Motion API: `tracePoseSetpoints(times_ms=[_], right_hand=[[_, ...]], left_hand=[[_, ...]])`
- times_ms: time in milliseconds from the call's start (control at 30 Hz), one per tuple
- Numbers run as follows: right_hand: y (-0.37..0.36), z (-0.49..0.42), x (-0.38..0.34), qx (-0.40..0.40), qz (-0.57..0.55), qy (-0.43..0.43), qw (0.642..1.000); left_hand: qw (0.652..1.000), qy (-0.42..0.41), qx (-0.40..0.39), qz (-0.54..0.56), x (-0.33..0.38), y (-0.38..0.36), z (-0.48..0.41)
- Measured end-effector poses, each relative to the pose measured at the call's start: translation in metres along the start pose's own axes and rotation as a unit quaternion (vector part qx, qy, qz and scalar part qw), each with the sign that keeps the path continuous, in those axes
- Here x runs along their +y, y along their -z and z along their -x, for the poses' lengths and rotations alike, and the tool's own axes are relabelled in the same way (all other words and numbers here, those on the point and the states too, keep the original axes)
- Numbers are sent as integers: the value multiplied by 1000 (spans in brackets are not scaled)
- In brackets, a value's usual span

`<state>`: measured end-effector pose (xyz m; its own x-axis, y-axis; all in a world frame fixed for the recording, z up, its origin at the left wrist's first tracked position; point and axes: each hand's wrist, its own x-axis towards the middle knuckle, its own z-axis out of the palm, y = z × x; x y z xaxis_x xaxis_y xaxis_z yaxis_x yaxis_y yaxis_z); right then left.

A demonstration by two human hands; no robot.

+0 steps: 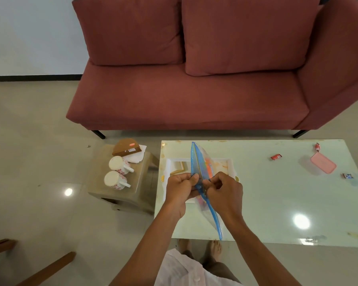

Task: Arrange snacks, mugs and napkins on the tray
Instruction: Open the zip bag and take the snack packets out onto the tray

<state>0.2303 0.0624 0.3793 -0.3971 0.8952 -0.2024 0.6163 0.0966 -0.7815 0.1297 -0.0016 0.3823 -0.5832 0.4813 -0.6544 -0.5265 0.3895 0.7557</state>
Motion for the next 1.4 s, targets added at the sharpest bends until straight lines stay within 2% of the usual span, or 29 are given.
tracePoseSetpoints(times_ms=[200,333,533,667,800,900,1000,1133,1300,1400], right_hand=[[-1,-6,-6,-18,-28,-45,998],[10,-16,-4,22,-113,-107,988],[26,-18,2,-8,-98,-92,991],[27,-14,-2,12,-73,-87,993],[29,-9,-5,50,-62,-84,993],[30,-7,-6,59,-65,-89,992],[29,-3,-6,78,-22,-77,994],[29,0,-4,117,45,-65,990],[34,2,-6,153,63,-50,985],[31,16,-14,175,118,37,977]], left_hand=[[997,46,-41,51,8,6,-5],[991,63,-37,114,16,24,-12],[998,-35,-50,23,32,44,-16],[991,-111,-7,-69,42,61,-22],[965,-185,50,-180,53,83,-34],[952,-205,74,-216,57,98,-39],[949,-206,78,-225,58,108,-40],[943,-213,50,-251,59,110,-33],[941,-235,1,-245,61,100,-17],[936,-246,-4,-253,60,91,-4]])
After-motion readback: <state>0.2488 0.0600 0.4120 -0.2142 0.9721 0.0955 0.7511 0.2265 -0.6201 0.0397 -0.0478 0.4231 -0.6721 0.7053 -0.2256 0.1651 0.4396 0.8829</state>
